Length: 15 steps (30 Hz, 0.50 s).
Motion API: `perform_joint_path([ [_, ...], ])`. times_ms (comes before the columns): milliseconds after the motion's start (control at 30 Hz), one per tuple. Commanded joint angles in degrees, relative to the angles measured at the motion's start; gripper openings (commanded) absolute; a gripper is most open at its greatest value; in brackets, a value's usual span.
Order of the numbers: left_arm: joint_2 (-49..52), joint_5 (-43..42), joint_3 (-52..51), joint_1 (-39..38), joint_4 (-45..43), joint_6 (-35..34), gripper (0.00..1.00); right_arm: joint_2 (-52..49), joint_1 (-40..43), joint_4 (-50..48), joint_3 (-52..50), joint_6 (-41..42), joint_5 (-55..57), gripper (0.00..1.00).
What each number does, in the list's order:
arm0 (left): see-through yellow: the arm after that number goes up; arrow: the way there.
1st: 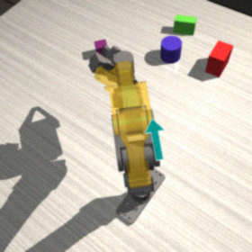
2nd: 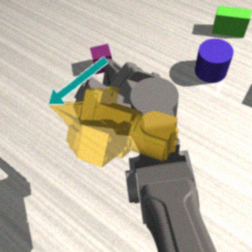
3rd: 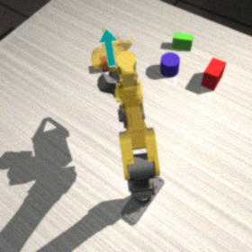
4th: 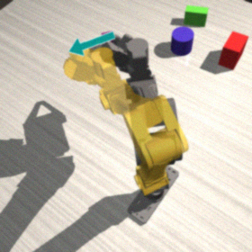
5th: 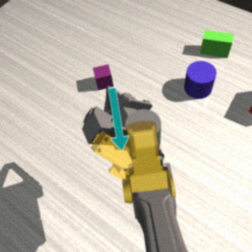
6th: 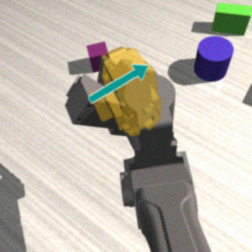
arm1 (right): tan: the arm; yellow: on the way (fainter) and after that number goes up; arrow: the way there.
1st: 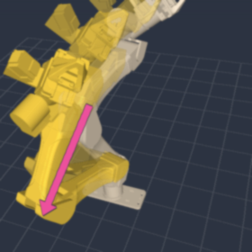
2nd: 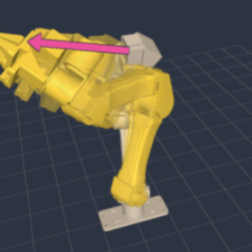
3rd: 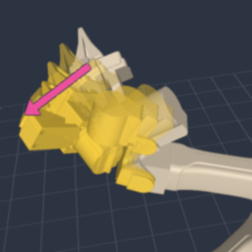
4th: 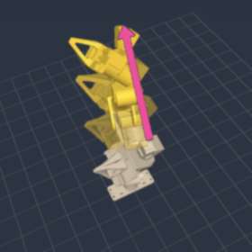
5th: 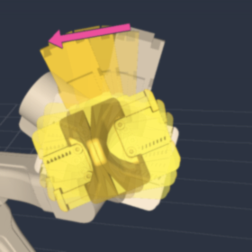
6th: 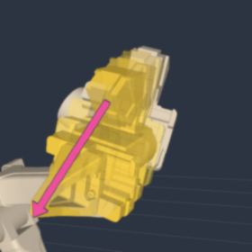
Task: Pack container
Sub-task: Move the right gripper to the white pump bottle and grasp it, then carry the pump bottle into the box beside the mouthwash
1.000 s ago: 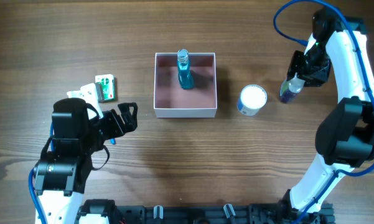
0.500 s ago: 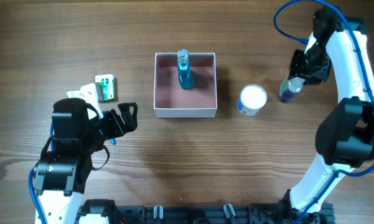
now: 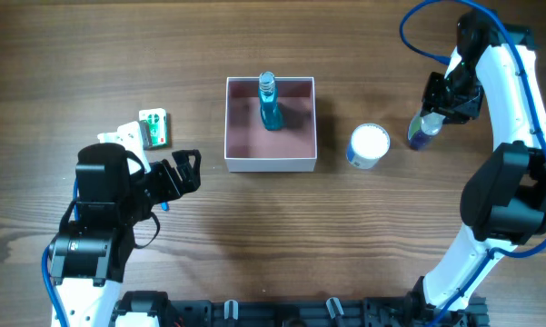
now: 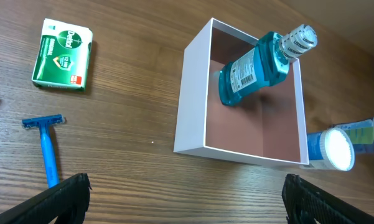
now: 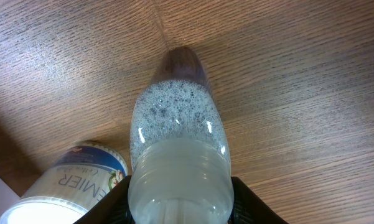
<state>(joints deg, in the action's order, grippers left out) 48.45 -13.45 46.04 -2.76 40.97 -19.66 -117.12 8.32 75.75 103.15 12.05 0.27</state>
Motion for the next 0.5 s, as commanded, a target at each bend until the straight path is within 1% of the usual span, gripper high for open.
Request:
perform_joint_path([
  [0,0.0,-1.07,1.2,-0.35,0.0,-0.11,1.0,0.22,-0.35,-0.55,0.79,-0.09,-0.31,0.04],
  [133,0.0,-1.07,1.2,-0.35,0.02,-0.11,1.0,4.66,-1.9,-1.49,2.54,-1.44,-0.33,0.04],
  [267,0.0,-1.07,1.2,-0.35,0.02,-0.11,1.0,10.34,-5.57,-3.1,2.78,-1.95,-0.35,0.04],
  [467,0.0,-1.07,1.2,-0.35,0.02,-0.11,1.0,17.51,-15.54,-6.49,2.78,-0.81,-0.07,0.04],
])
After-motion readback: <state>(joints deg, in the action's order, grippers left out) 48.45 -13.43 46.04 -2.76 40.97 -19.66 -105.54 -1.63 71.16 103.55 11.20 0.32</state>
